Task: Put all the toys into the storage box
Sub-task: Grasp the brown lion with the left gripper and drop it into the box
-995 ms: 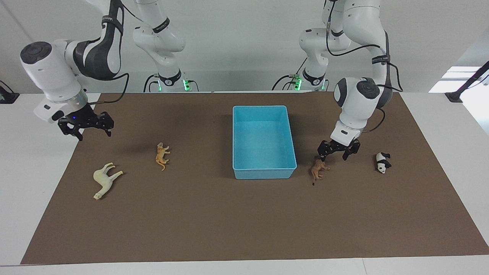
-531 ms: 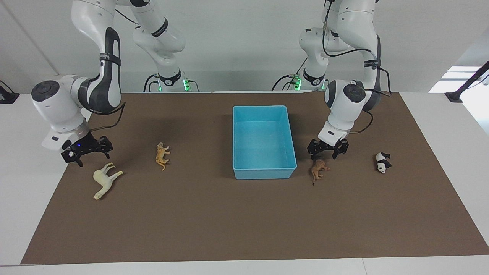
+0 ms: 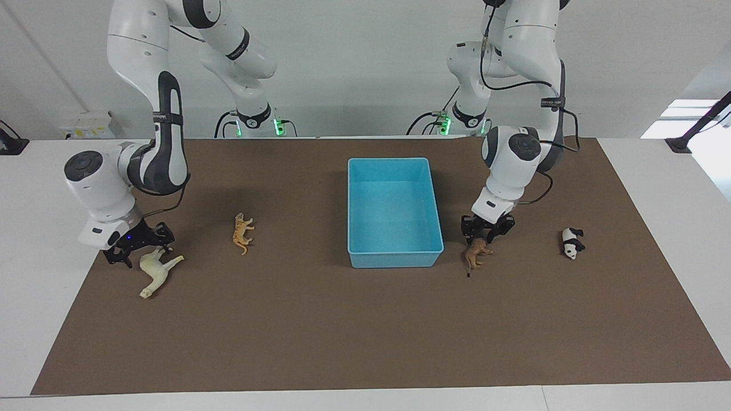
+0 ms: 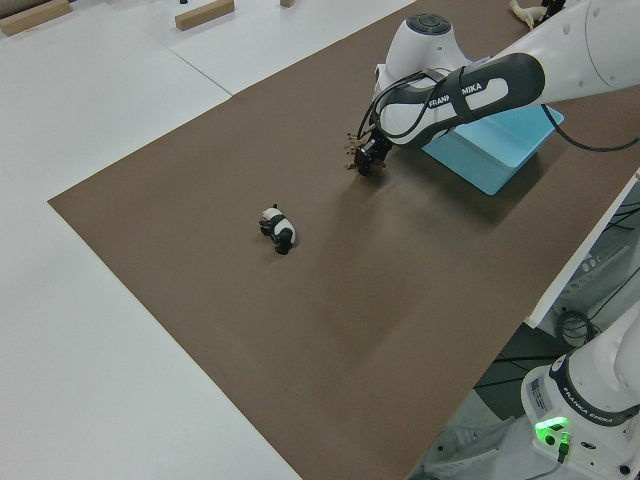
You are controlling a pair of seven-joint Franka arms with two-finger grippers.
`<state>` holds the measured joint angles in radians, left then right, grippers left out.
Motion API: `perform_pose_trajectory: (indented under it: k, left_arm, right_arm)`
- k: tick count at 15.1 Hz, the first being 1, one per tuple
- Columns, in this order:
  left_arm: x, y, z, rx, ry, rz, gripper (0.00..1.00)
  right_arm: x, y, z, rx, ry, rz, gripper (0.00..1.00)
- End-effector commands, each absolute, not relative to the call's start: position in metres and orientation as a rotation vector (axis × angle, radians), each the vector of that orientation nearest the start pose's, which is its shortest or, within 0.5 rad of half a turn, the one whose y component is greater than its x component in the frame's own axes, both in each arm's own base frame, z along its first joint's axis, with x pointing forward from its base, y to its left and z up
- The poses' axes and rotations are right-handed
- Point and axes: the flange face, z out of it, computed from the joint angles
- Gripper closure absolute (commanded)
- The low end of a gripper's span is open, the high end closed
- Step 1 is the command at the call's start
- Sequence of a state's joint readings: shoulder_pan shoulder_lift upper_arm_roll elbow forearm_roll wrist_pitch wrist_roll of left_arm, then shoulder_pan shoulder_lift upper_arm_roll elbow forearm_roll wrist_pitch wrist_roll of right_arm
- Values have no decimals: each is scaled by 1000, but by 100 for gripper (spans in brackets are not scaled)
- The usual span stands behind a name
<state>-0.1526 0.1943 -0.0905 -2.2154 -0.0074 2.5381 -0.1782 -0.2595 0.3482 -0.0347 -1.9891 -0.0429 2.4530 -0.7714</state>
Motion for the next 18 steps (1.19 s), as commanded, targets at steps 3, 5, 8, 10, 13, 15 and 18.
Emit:
perform_pose_trajectory:
  k: [3, 5, 8, 10, 13, 15, 18]
  left_arm:
    - [547, -135, 302, -3184, 61, -211, 86]
    - [547, -135, 301, -3184, 59, -204, 100]
    - [554, -136, 314, -3184, 45, -187, 100]
    - [567, -139, 352, -3174, 43, -84, 100]
    - [584, -143, 432, -3159, 6, 70, 100]
    - [581, -152, 465, -3158, -87, 68, 100]
    - [556, -201, 498, -3218, -263, 36, 100]
  right_arm:
    - [597, -181, 297, -3091, -960, -188, 30]
    - [600, -180, 293, -3083, -1018, -210, 31]
    - [600, -178, 292, -3072, -1059, -213, 45]
    - [601, -177, 293, -3065, -1094, -220, 75]
    - [602, -174, 293, -3061, -1106, -222, 100]
    - [606, -170, 297, -3062, -1113, -231, 100]
    - [611, -170, 315, -3083, -1084, -272, 100]
